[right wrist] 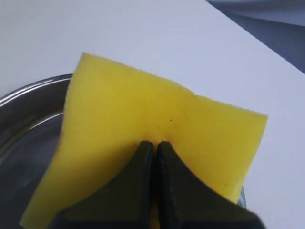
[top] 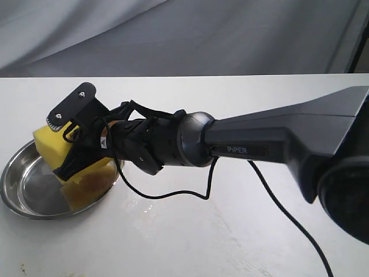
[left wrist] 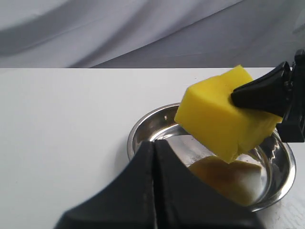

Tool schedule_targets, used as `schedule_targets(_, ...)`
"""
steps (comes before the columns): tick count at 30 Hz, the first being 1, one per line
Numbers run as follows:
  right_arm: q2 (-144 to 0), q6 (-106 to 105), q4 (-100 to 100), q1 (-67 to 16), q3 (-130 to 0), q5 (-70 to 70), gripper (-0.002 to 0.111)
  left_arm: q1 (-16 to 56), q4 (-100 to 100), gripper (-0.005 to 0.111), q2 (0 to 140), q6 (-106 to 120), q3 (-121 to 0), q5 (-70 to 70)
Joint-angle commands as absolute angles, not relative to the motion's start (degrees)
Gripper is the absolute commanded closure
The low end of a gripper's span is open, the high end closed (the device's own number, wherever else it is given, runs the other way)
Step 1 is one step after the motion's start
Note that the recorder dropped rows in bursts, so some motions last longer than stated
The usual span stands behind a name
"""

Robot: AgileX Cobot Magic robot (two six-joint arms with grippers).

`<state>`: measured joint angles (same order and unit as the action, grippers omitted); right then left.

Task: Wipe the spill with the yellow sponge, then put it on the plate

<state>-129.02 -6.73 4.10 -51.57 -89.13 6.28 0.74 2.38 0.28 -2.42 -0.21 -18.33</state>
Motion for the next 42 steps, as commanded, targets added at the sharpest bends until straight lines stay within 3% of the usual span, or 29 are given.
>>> schedule_targets(1,-129.28,-7.13,2.58,-51.41,-89.77,6.0,0.108,0.59,2.26,0.107,0.0,-2.5,0.0,-17.75)
schedule_targets(11,-130.18,-5.83,0.85,-51.41,-89.77,4.82,0.104,0.59,2.26,0.107,0.0,-2.5,0.0,-17.75)
schedule_targets(17,-131.79,-5.35,0.85,-51.59,-89.77,5.43,0.082,0.59,2.26,0.107,0.0,-2.5,0.0,-17.75)
schedule_targets(22,-132.29,-5.04,0.0,-51.59,-89.77,7.21,0.049,0.59,2.26,0.107,0.0,-2.5,0.0,-17.75)
schedule_targets(26,-132.29,-4.63,-1.05,-52.22,-89.77,12.07,0.034,0.59,2.26,0.107,0.0,-2.5,0.0,-17.75)
schedule_targets(36,-124.33,-7.02,0.0,-51.36,-89.77,6.92,0.033,0.59,2.26,0.107,0.0,-2.5,0.0,-17.75)
schedule_targets(42,-115.97,-8.97,0.0,-45.27,-89.21,-2.55,0.05,0.59,2.26,0.107,0.0,-2.5,0.0,-17.75)
